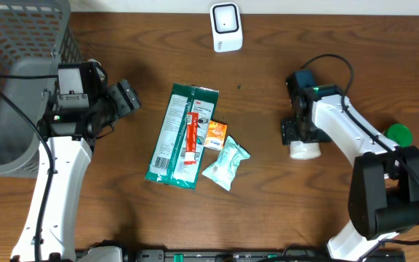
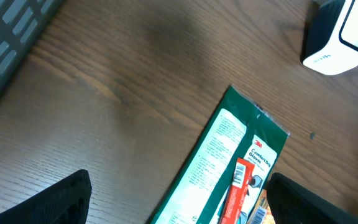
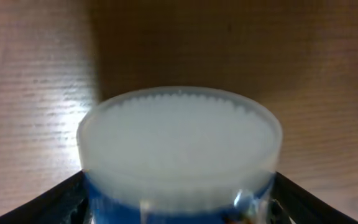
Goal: Scan the item barcode
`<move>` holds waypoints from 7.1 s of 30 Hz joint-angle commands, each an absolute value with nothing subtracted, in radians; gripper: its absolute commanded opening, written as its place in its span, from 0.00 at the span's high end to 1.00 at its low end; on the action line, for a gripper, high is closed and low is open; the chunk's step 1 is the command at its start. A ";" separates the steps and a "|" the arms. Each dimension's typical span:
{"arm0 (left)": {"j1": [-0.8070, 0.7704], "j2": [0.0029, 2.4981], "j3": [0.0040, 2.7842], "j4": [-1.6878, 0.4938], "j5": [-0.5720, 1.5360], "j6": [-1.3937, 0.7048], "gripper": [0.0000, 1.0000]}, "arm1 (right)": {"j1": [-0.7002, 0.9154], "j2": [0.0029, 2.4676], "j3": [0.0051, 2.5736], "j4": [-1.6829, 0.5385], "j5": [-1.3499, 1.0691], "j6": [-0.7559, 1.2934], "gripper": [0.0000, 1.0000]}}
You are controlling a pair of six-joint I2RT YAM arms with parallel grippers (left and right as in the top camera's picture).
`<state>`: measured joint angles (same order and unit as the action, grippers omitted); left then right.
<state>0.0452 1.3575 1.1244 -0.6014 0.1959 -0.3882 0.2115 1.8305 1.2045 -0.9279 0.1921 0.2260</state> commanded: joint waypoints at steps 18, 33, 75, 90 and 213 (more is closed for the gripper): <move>0.049 1.352 1.145 -0.601 0.186 -0.375 0.12 | 0.184 1.794 1.903 -1.429 -0.282 0.236 0.43; 0.049 1.352 1.145 -0.601 0.186 -0.375 0.12 | 0.196 2.281 2.717 -1.486 -0.467 0.418 0.49; 0.049 1.352 1.145 -0.601 0.186 -0.375 0.12 | 0.343 2.716 2.715 -0.598 -0.084 1.441 0.48; 0.049 1.352 1.145 -0.601 0.186 -0.375 0.12 | 0.334 2.667 2.716 -0.535 -0.139 1.289 0.51; -0.472 1.569 1.017 -0.732 0.620 -0.267 0.93 | 0.365 2.085 1.361 -0.954 -0.537 -0.184 0.41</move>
